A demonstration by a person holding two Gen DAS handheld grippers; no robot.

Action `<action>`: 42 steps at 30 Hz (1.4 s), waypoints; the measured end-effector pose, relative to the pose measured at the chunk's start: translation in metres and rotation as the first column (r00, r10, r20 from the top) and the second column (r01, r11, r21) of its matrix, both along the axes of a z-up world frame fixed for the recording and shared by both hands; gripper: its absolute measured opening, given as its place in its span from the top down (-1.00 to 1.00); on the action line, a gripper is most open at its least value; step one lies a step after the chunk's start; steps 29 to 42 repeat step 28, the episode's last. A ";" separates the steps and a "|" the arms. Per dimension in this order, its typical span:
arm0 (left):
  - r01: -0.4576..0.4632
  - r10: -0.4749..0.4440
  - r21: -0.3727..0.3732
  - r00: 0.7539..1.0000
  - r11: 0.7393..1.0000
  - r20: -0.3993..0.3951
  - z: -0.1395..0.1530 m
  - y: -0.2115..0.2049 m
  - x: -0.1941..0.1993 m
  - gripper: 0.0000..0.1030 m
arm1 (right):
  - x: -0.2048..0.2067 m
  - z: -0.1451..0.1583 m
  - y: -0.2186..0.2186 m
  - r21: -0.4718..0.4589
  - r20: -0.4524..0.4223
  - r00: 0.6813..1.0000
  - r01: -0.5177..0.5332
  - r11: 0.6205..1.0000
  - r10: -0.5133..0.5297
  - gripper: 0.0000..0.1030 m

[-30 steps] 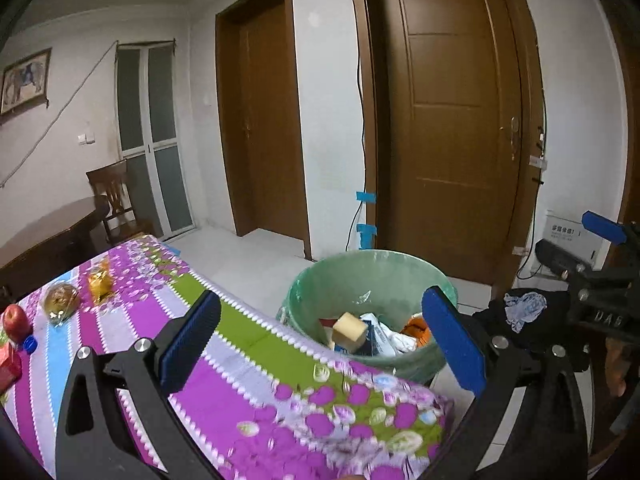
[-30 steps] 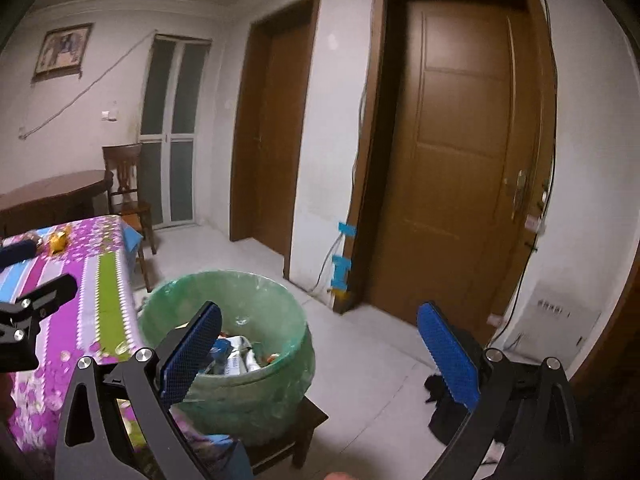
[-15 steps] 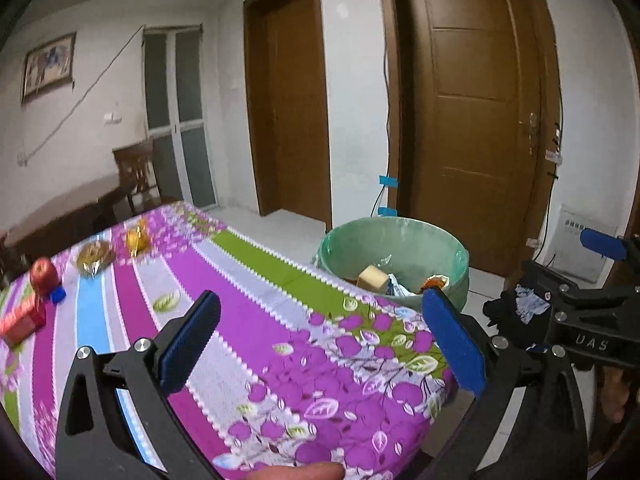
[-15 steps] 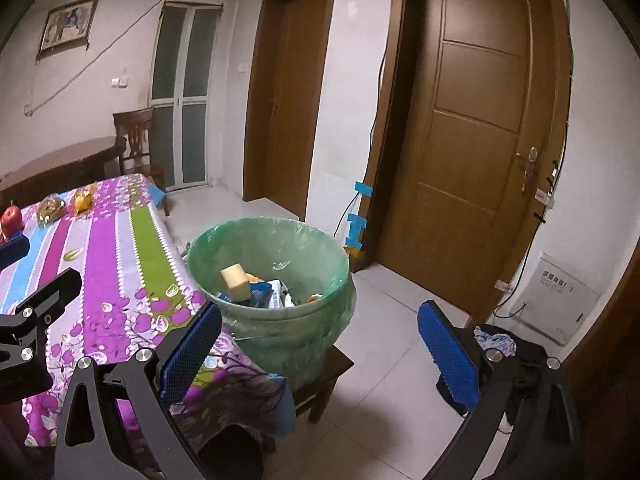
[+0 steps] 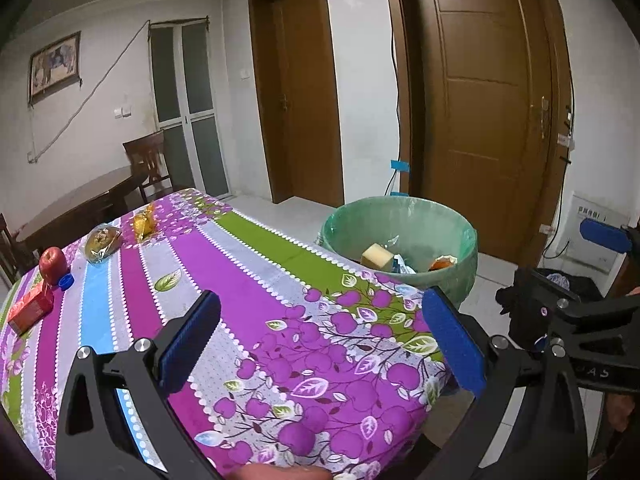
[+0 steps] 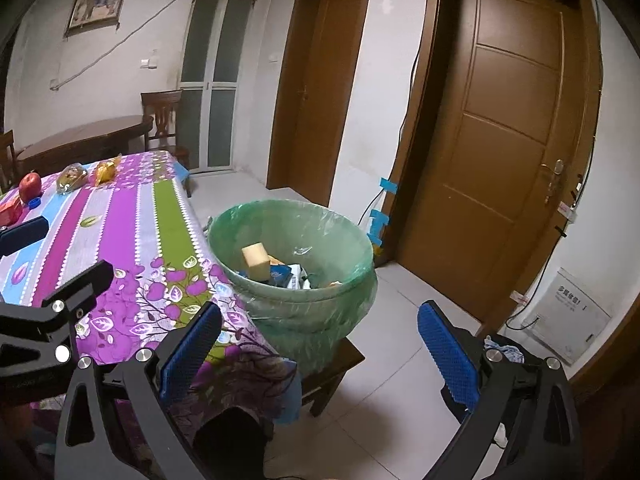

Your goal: Collect trash

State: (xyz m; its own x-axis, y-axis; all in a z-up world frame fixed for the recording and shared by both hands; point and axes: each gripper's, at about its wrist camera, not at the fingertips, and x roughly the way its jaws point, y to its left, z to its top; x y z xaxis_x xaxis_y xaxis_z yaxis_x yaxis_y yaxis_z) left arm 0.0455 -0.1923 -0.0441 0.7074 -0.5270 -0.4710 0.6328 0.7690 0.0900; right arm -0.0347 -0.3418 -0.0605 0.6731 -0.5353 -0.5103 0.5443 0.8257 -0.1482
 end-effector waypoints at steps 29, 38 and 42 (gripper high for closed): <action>0.071 -0.071 0.010 0.997 0.997 -0.043 -0.006 -0.017 -0.006 -0.89 | -0.018 -0.006 -0.045 -0.009 0.020 0.994 0.105 0.994 -0.105 -0.90; 0.071 -0.071 0.010 0.997 0.997 -0.043 -0.006 -0.017 -0.006 -0.89 | -0.018 -0.006 -0.045 -0.009 0.020 0.994 0.105 0.994 -0.105 -0.90; 0.071 -0.071 0.010 0.997 0.997 -0.043 -0.006 -0.017 -0.006 -0.89 | -0.018 -0.006 -0.045 -0.009 0.020 0.994 0.105 0.994 -0.105 -0.90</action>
